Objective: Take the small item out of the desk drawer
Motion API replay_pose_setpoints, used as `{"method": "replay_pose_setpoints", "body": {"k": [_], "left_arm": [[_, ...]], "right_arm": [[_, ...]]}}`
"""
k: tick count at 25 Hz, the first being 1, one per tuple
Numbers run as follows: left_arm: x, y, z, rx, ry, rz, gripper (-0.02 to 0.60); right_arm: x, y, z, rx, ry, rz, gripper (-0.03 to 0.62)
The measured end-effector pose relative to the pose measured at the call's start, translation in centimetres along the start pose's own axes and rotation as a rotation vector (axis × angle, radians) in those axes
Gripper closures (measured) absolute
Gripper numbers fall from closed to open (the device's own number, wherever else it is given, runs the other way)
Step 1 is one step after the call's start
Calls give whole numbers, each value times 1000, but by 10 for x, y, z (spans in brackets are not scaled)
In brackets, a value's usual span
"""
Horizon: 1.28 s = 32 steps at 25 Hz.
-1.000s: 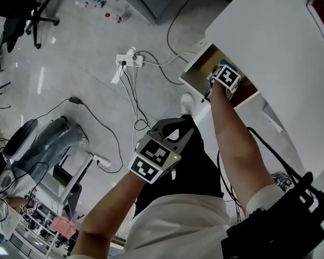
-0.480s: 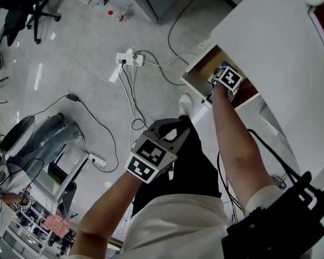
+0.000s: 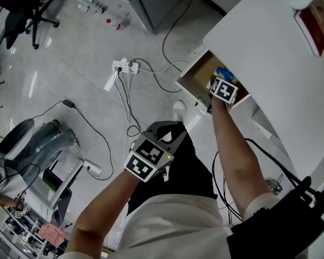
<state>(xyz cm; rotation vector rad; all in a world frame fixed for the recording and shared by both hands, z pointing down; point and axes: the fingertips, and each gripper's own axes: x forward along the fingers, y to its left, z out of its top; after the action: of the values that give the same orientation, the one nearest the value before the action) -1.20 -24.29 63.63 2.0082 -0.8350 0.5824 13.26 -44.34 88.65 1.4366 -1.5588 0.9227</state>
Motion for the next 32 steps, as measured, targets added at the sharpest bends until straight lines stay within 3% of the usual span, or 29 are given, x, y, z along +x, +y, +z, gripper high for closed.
{"method": "replay_pose_setpoints", "body": {"k": [11, 23, 32], "left_arm": [[-48, -45, -11, 74, -57, -14, 499], [-151, -104, -51, 132, -132, -16, 499], [-230, -127, -91, 148, -197, 24, 499]], "right_arm": [[-101, 16, -4, -198, -108, 74, 230], [-264, 47, -80, -357, -162, 184, 230], [-403, 77, -138, -365, -226, 283, 230]]}}
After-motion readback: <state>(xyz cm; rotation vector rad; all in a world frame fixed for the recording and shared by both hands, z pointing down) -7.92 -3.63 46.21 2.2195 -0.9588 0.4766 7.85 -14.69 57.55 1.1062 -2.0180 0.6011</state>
